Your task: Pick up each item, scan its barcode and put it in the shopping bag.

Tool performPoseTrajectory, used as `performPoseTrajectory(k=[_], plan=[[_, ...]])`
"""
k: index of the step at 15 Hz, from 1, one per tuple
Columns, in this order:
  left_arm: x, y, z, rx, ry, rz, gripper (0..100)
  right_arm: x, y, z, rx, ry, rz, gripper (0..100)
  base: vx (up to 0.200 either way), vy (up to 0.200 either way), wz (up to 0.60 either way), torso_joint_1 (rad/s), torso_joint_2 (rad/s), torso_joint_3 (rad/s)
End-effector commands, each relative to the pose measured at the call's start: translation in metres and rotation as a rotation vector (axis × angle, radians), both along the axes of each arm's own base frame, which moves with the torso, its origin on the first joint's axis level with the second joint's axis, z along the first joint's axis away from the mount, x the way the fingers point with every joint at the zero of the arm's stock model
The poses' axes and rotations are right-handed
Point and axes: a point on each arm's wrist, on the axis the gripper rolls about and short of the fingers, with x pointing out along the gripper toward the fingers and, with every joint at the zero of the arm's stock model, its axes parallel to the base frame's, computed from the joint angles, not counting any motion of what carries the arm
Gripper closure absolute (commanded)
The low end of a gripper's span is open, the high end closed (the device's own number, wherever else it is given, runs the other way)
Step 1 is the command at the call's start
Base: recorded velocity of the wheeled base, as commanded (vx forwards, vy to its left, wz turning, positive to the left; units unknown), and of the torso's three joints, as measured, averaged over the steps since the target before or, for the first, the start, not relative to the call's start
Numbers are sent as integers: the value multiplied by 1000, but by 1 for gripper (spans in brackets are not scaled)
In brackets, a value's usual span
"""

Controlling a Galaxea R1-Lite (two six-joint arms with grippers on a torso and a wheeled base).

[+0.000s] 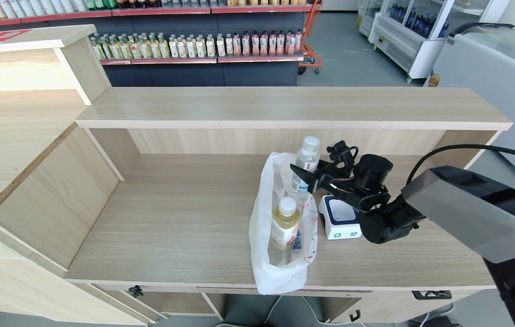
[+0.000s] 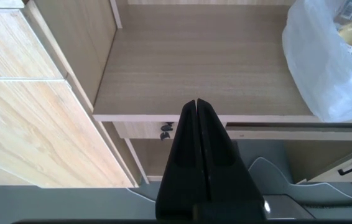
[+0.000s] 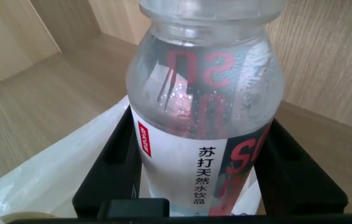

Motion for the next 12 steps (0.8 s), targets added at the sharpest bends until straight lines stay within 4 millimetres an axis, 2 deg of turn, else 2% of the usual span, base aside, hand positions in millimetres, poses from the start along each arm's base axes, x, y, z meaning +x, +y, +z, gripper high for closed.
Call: performPoseTrajectory(k=[1, 3, 5, 12], plan=[[0, 0, 0, 0, 0, 0, 100, 9, 10, -19, -7, 10, 18, 100, 0, 0, 0, 0, 0, 0], [0, 0, 0, 0, 0, 0, 100, 13, 18, -22, -29, -18, 26, 100, 0, 0, 0, 0, 0, 0], [0, 0, 0, 0, 0, 0, 100, 14, 19, -37, -76, -19, 34, 100, 0, 0, 0, 0, 0, 0], [0, 0, 0, 0, 0, 0, 100, 19, 15, -54, -104, -28, 53, 100, 0, 0, 0, 0, 0, 0]])
